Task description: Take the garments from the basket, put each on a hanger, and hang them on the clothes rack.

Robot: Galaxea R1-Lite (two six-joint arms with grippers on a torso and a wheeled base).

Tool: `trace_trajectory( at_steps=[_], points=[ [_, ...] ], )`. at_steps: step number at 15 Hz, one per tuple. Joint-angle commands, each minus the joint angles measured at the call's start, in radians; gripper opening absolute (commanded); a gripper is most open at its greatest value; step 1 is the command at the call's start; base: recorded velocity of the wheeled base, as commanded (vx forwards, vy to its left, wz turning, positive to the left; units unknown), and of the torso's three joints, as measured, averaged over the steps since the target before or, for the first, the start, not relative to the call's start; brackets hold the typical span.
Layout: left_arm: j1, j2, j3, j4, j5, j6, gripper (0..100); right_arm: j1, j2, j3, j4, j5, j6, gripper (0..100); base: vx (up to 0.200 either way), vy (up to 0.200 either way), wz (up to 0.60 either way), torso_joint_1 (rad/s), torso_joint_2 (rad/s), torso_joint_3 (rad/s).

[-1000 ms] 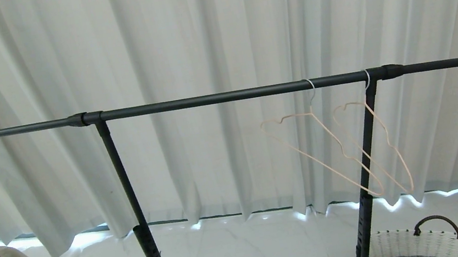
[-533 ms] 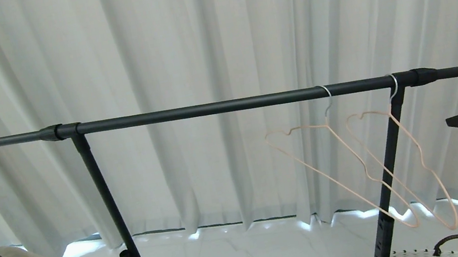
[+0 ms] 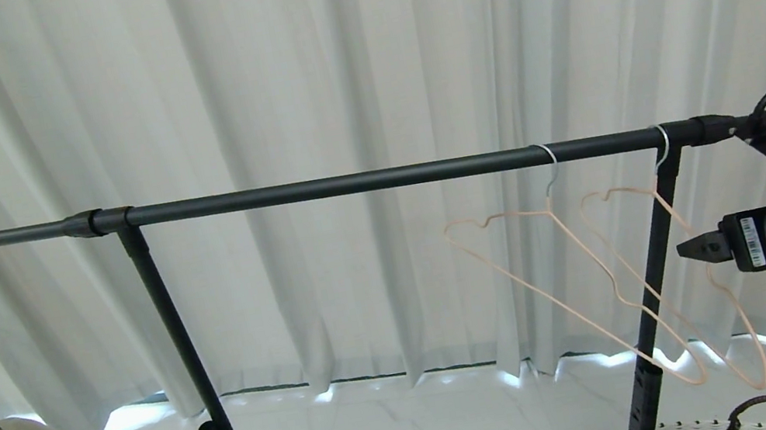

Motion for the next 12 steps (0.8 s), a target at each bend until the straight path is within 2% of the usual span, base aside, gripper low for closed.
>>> trace_trajectory(
  at_steps=[1, 6, 12],
  points=[
    [0.000, 0.001, 0.000, 0.000, 0.001, 0.000, 0, 0.001, 0.080, 0.022, -0.022, 0.000, 0.003, 100, 0.000, 0.000, 0.00, 0.000, 0.00, 0.000],
    [0.000, -0.001, -0.001, 0.000, 0.001, 0.000, 0, -0.033, 0.170, 0.020, -0.112, 0.004, 0.003, 100, 0.000, 0.000, 0.00, 0.000, 0.00, 0.000],
    [0.000, -0.002, -0.001, 0.000, 0.001, 0.000, 0, -0.047, 0.176, 0.020, -0.120, 0.050, 0.005, 100, 0.000, 0.000, 0.00, 0.000, 0.00, 0.000]
  ],
)
